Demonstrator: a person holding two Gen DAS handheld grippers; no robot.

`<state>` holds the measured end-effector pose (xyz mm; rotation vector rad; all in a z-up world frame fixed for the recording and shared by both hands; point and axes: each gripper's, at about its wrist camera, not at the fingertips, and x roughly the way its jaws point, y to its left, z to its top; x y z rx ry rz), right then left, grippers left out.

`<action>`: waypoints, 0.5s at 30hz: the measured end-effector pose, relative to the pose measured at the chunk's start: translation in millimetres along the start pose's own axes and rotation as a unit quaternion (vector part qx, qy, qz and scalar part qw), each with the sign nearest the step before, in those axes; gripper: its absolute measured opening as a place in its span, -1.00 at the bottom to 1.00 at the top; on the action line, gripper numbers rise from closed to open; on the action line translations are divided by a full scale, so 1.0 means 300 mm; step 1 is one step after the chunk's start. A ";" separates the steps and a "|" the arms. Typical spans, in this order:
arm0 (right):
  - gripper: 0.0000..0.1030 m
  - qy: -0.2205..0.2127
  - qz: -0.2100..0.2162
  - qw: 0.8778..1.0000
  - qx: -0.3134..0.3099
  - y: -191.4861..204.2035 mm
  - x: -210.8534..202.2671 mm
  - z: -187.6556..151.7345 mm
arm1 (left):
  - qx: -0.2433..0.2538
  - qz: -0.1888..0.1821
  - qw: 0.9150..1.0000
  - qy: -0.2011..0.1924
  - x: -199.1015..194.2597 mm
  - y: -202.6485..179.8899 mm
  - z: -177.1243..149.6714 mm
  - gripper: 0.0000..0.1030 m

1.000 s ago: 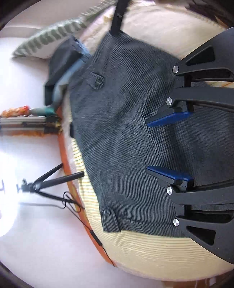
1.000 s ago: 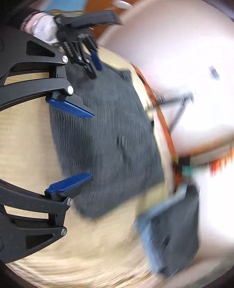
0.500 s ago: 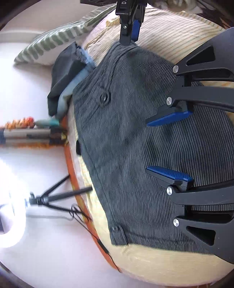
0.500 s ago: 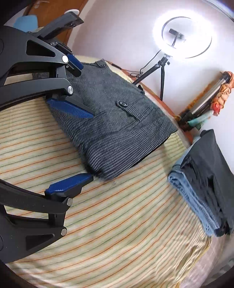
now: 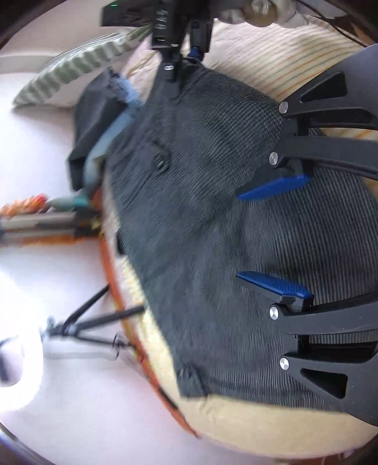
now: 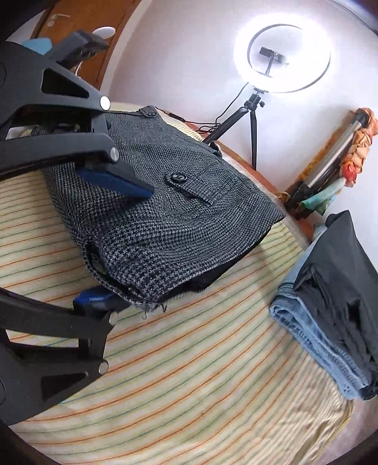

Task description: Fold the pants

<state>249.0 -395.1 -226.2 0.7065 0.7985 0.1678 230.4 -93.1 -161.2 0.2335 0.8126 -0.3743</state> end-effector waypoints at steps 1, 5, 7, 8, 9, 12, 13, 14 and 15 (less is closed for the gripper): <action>-0.29 -0.001 -0.003 1.000 -0.007 0.005 -0.003 0.003 | -0.007 0.009 1.000 -0.004 -0.012 0.021 -0.002 -0.03; -0.52 -0.006 -0.006 0.999 -0.034 0.028 -0.014 0.016 | -0.029 0.023 0.999 0.027 0.034 0.079 -0.041 -0.02; -0.55 -0.011 -0.013 0.999 -0.049 0.053 -0.021 0.019 | -0.018 0.025 0.999 0.039 0.066 0.071 -0.060 0.01; -0.56 -0.015 -0.015 0.998 -0.057 0.066 -0.025 0.021 | -0.013 0.028 0.999 0.027 0.064 0.067 -0.064 0.03; -0.57 -0.020 -0.019 0.997 -0.068 0.086 -0.032 0.024 | -0.015 0.026 0.999 0.029 0.063 0.068 -0.061 0.04; -0.59 -0.038 -0.023 0.993 -0.106 0.155 -0.062 0.030 | -0.036 0.015 0.999 0.032 0.038 0.089 -0.058 0.03; -0.60 -0.045 -0.024 0.991 -0.121 0.182 -0.075 0.032 | -0.042 0.012 0.999 0.030 0.024 0.096 -0.059 0.03; -0.61 -0.050 -0.026 0.989 -0.134 0.204 -0.083 0.033 | -0.046 0.009 0.999 0.026 0.003 0.105 -0.062 0.03; -0.61 -0.055 -0.027 0.987 -0.147 0.227 -0.092 0.034 | -0.051 0.009 0.998 0.020 -0.020 0.118 -0.064 0.03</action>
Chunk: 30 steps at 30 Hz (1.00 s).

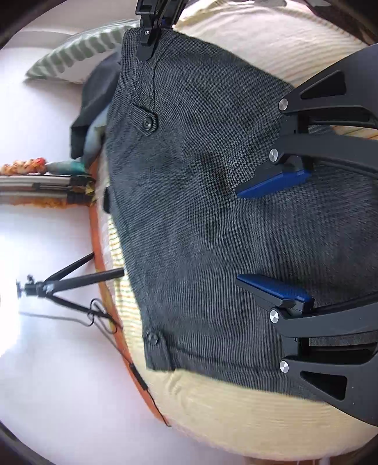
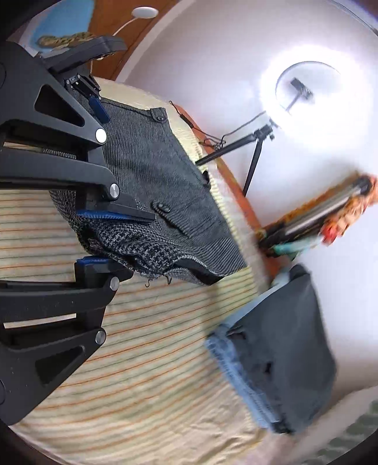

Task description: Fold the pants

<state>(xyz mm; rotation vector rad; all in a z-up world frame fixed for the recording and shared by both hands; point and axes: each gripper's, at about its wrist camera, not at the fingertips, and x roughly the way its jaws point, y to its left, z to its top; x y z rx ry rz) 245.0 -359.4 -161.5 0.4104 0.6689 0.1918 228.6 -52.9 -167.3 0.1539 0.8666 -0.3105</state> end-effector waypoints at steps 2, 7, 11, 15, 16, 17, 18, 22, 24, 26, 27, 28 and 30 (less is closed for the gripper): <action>-0.61 -0.006 0.000 1.000 -0.026 0.045 -0.011 0.015 | -0.011 -0.002 1.000 -0.010 -0.044 0.038 0.001 0.03; -0.62 -0.010 0.014 0.998 -0.060 0.123 -0.029 0.032 | -0.068 0.005 0.997 -0.037 -0.143 0.191 -0.017 0.05; -0.62 -0.017 0.022 0.995 -0.099 0.208 -0.042 0.047 | -0.125 0.033 0.990 -0.053 -0.208 0.361 -0.046 0.05; -0.62 -0.012 0.041 0.989 -0.141 0.333 -0.039 0.046 | -0.189 0.039 0.979 -0.064 -0.265 0.512 -0.083 0.05; -0.63 -0.013 0.044 0.986 -0.158 0.378 -0.038 0.043 | -0.200 0.042 0.977 -0.067 -0.281 0.536 -0.093 0.05; -0.63 -0.014 0.046 0.984 -0.172 0.413 -0.036 0.038 | -0.208 0.044 0.975 -0.070 -0.292 0.555 -0.100 0.05; -0.63 -0.013 0.051 0.981 -0.188 0.458 -0.032 0.030 | -0.216 0.047 0.973 -0.073 -0.303 0.574 -0.108 0.05; -0.66 0.002 0.071 0.967 -0.246 0.635 0.006 -0.025 | -0.241 0.051 0.965 -0.088 -0.351 0.645 -0.139 0.05; -0.67 0.017 0.078 0.958 -0.274 0.716 0.039 -0.065 | -0.247 0.052 0.963 -0.093 -0.364 0.669 -0.145 0.05; -0.70 0.035 0.088 0.950 -0.298 0.785 0.073 -0.107 | -0.254 0.050 0.961 -0.099 -0.381 0.692 -0.156 0.05; -0.70 0.044 0.093 0.945 -0.311 0.820 0.091 -0.132 | -0.257 0.050 0.960 -0.101 -0.389 0.703 -0.161 0.05; -0.71 0.051 0.095 0.940 -0.322 0.850 0.106 -0.155 | -0.260 0.051 0.959 -0.104 -0.398 0.714 -0.164 0.05; -0.72 0.065 0.096 0.929 -0.352 0.908 0.145 -0.214 | -0.264 0.053 0.957 -0.108 -0.409 0.731 -0.170 0.05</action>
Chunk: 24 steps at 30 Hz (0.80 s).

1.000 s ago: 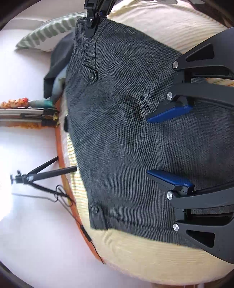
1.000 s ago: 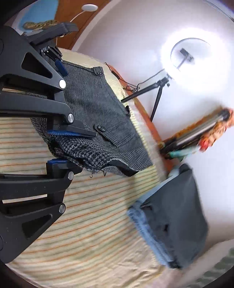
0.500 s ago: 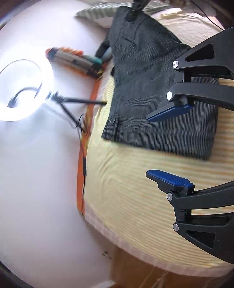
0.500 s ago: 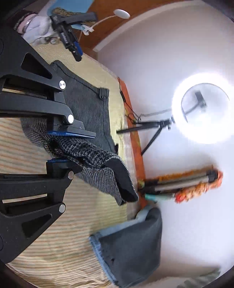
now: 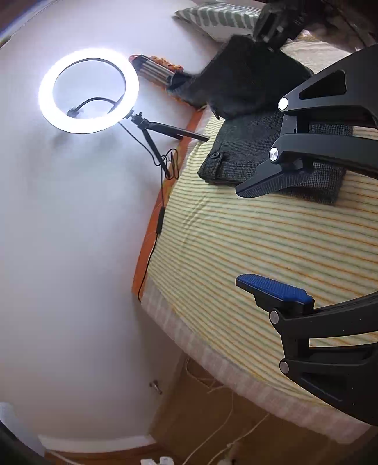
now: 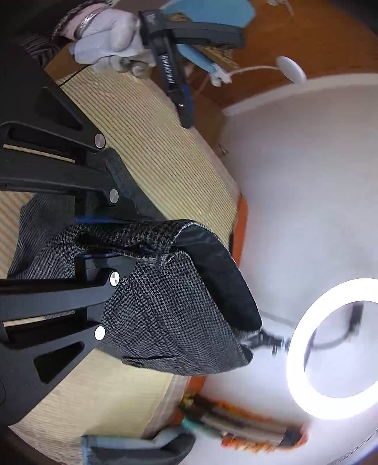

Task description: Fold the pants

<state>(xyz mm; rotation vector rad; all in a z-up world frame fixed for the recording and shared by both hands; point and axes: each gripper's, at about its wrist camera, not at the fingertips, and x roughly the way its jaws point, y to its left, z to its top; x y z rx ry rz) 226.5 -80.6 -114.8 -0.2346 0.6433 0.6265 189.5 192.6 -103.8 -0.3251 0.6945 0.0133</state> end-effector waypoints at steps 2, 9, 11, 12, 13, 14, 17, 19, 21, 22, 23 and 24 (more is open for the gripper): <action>-0.72 0.020 0.004 0.999 -0.025 0.065 0.062 -0.007 | -0.005 0.000 1.000 -0.002 -0.007 0.014 0.002 0.05; -0.72 0.078 0.004 0.993 -0.085 0.209 0.253 -0.052 | -0.011 0.004 1.000 -0.008 -0.027 0.050 0.003 0.05; -0.73 0.088 0.008 0.992 -0.086 0.218 0.284 -0.064 | -0.010 0.007 1.000 -0.008 -0.027 0.051 0.004 0.05; -0.73 0.091 0.010 0.992 -0.085 0.220 0.295 -0.065 | -0.010 0.008 1.000 -0.007 -0.027 0.053 0.005 0.05; -0.72 0.094 0.013 0.992 -0.085 0.219 0.303 -0.070 | -0.011 0.008 1.000 -0.007 -0.028 0.054 0.005 0.05; -0.72 0.096 0.016 0.991 -0.086 0.220 0.310 -0.072 | -0.012 0.009 1.000 -0.007 -0.027 0.056 0.007 0.05; -0.71 0.101 0.026 0.991 -0.088 0.218 0.328 -0.072 | -0.012 0.009 1.000 -0.005 -0.025 0.053 0.012 0.05; -0.58 0.100 0.047 0.991 -0.077 0.203 0.325 -0.068 | -0.010 0.008 1.000 -0.002 -0.022 0.046 0.012 0.05; -0.40 0.096 0.082 0.990 -0.059 0.186 0.301 -0.056 | -0.004 0.007 1.000 0.002 -0.017 0.033 0.007 0.05; -0.20 0.089 0.106 0.989 -0.050 0.175 0.281 -0.053 | -0.001 0.007 1.000 0.003 -0.015 0.029 0.003 0.05; 0.00 0.082 0.120 0.988 -0.045 0.170 0.264 -0.049 | 0.003 0.006 1.000 0.006 -0.013 0.023 0.000 0.05; 0.08 0.072 0.129 0.988 -0.040 0.159 0.237 -0.045 | 0.005 0.004 1.000 0.008 -0.011 0.017 -0.005 0.05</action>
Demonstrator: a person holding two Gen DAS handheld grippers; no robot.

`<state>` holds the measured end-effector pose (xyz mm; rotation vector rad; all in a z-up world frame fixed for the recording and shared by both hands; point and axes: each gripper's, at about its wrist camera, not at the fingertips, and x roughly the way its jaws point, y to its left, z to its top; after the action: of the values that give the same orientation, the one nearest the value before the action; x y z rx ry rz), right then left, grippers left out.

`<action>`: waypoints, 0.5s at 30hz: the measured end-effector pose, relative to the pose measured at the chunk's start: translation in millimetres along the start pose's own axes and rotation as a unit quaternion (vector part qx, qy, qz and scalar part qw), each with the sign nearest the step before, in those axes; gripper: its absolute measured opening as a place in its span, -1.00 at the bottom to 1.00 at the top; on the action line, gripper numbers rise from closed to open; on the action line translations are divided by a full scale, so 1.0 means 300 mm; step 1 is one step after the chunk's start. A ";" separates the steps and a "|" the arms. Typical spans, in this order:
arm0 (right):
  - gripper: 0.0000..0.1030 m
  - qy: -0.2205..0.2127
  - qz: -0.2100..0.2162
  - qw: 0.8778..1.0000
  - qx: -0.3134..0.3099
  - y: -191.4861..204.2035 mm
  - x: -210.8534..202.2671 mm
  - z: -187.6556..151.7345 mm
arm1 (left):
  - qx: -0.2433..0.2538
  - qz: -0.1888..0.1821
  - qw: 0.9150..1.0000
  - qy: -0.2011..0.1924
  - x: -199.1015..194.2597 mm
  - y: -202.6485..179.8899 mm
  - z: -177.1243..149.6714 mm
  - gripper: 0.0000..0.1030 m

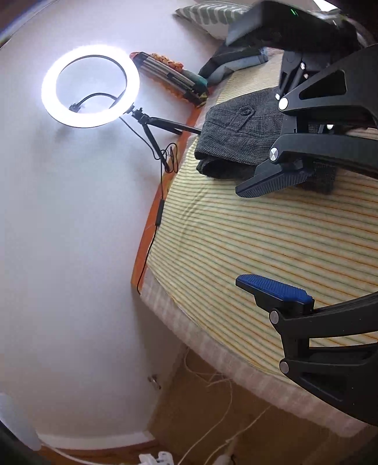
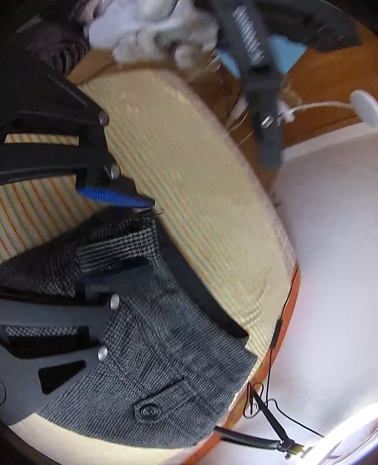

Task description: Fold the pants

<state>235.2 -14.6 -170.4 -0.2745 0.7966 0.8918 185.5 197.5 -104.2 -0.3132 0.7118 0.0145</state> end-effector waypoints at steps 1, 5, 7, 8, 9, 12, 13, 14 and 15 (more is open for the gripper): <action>0.18 -0.010 0.003 1.000 0.004 -0.005 -0.028 -0.001 | 0.001 -0.003 1.000 0.003 0.001 -0.003 -0.003 0.07; 0.32 -0.045 0.025 0.997 0.058 -0.090 -0.166 -0.027 | -0.013 -0.030 0.999 0.019 0.000 -0.010 -0.019 0.27; 0.47 -0.062 0.018 0.994 0.084 -0.144 -0.225 -0.052 | -0.019 -0.049 0.998 0.032 0.000 -0.022 -0.033 0.27; 0.53 -0.070 0.009 0.993 0.096 -0.173 -0.255 -0.067 | -0.020 -0.057 0.997 0.039 0.001 -0.030 -0.041 0.27; 0.56 -0.074 0.004 0.992 0.105 -0.196 -0.276 -0.073 | -0.021 -0.063 0.997 0.045 0.001 -0.037 -0.048 0.27; 0.62 -0.077 -0.018 0.988 0.130 -0.266 -0.333 -0.111 | -0.035 -0.090 0.992 0.077 0.016 -0.061 -0.080 0.32; 0.63 -0.077 -0.026 0.987 0.137 -0.288 -0.344 -0.124 | -0.043 -0.096 0.991 0.086 0.023 -0.067 -0.089 0.43; 0.63 -0.077 -0.032 0.986 0.147 -0.317 -0.357 -0.141 | -0.052 -0.101 0.989 0.093 0.026 -0.069 -0.098 0.43; 0.63 -0.076 -0.034 0.984 0.155 -0.341 -0.361 -0.146 | -0.064 -0.110 0.987 0.102 0.032 -0.069 -0.107 0.43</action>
<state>253.0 -164.4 -133.2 0.0407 0.7662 0.7035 174.6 167.6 -127.3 -0.5206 0.8788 -0.1843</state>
